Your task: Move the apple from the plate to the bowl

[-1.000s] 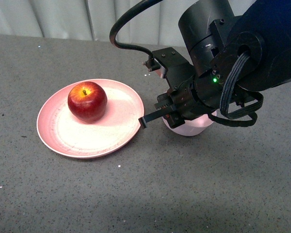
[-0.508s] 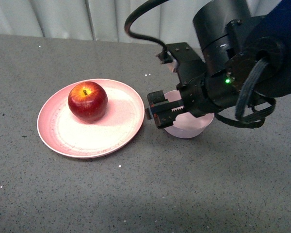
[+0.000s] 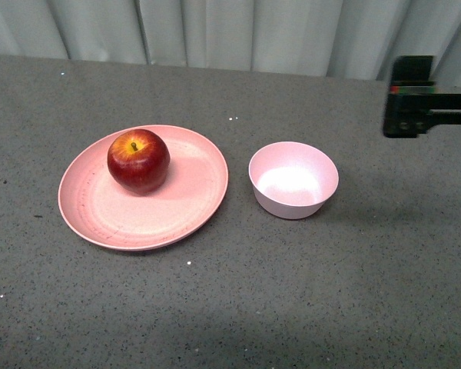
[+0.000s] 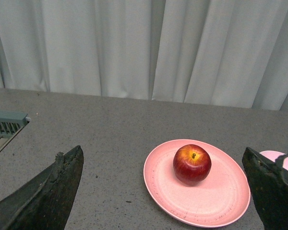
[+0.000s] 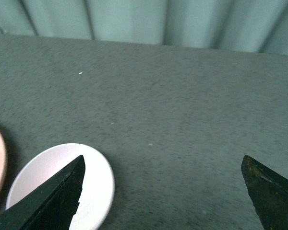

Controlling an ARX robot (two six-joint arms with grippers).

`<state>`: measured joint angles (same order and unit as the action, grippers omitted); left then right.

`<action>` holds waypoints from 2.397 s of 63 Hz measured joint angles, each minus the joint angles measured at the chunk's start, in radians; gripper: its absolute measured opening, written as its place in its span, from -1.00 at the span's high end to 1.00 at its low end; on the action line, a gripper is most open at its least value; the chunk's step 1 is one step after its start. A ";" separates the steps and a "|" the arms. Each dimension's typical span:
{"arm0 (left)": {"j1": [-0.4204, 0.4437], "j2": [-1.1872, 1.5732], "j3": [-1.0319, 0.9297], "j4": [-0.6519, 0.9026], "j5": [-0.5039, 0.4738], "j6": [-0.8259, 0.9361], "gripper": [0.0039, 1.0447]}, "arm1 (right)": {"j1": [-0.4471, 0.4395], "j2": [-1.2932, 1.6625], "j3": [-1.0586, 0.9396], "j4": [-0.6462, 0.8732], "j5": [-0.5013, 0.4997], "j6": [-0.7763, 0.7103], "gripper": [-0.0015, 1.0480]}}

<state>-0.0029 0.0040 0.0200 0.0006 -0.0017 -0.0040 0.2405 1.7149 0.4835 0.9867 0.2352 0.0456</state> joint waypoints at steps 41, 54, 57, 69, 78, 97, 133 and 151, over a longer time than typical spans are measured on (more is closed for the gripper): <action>0.000 -0.001 0.000 0.000 0.000 0.000 -0.88 | -0.150 -0.560 -0.379 0.040 -0.148 -0.047 0.98; 0.000 -0.001 0.000 0.000 0.000 0.000 -0.88 | -0.229 -0.735 -0.428 -0.080 -0.228 -0.047 0.98; 0.000 -0.001 0.000 0.000 0.000 0.000 -0.88 | -0.237 -0.774 -0.438 -0.109 -0.228 -0.046 0.98; 0.000 -0.001 0.000 0.000 0.000 0.000 -0.88 | -0.238 -0.939 -0.466 -0.246 -0.233 -0.047 0.98; 0.000 -0.001 0.000 0.000 0.000 0.000 -0.88 | -0.238 -1.046 -0.474 -0.338 -0.233 -0.047 0.98; 0.000 -0.001 0.000 0.000 0.000 0.000 -0.88 | -0.238 -1.245 -0.478 -0.521 -0.233 -0.047 0.98; 0.000 -0.001 0.000 0.000 0.000 0.000 -0.88 | -0.238 -1.480 -0.478 -0.748 -0.233 -0.046 0.98; 0.000 -0.001 0.000 0.000 0.000 0.000 -0.88 | -0.238 -1.626 -0.478 -0.924 -0.234 -0.047 0.98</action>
<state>-0.0029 0.0032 0.0200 0.0006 -0.0017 -0.0040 0.0025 0.0891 0.0059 0.0631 0.0013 -0.0010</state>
